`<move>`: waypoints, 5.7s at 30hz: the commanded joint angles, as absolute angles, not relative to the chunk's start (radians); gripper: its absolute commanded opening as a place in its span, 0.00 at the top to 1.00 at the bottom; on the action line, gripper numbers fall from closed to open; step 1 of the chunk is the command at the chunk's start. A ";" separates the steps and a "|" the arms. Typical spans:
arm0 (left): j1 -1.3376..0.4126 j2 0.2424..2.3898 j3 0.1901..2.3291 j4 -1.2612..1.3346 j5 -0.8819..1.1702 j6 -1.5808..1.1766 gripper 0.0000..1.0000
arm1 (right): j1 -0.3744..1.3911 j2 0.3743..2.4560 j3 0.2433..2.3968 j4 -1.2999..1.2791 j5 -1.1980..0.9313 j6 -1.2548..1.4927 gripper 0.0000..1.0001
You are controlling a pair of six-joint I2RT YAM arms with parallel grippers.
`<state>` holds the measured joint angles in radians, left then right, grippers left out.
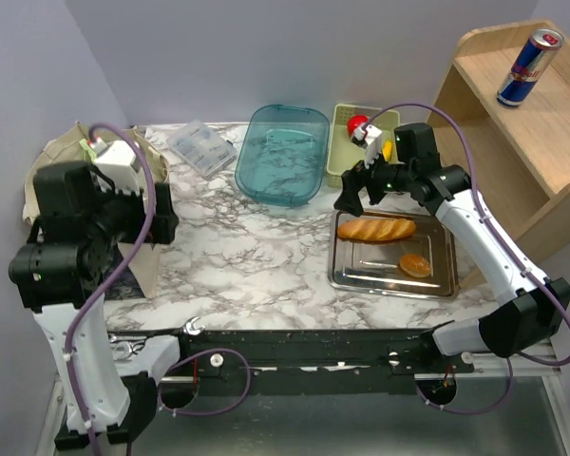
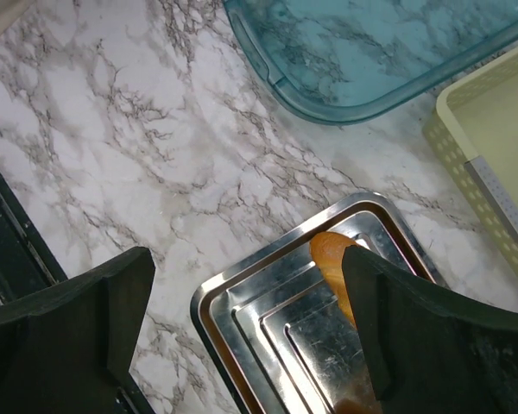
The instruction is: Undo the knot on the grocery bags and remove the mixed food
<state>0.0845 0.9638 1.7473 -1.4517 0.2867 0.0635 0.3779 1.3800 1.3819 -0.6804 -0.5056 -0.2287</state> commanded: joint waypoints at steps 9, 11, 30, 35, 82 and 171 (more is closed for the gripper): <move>0.319 1.413 2.243 -1.319 0.109 0.043 0.02 | 0.376 1.490 1.577 -0.777 -0.483 -0.253 0.00; 0.389 1.463 2.252 -1.285 0.127 0.006 0.02 | 0.376 1.515 1.601 -0.799 -0.482 -0.252 0.00; 0.521 1.748 1.822 -0.969 0.315 0.041 0.02 | 0.376 1.602 1.649 -0.810 -0.442 -0.229 0.00; 0.523 1.732 1.788 -0.939 0.327 0.071 0.38 | 0.376 1.603 1.648 -0.806 -0.436 -0.231 0.00; -0.555 1.131 1.251 -0.540 0.430 0.319 1.00 | 0.376 1.261 1.385 -0.834 -0.315 -0.188 0.00; -0.201 0.922 0.694 -0.574 0.686 1.003 1.00 | 0.730 1.293 0.893 -0.289 -0.181 -0.673 0.99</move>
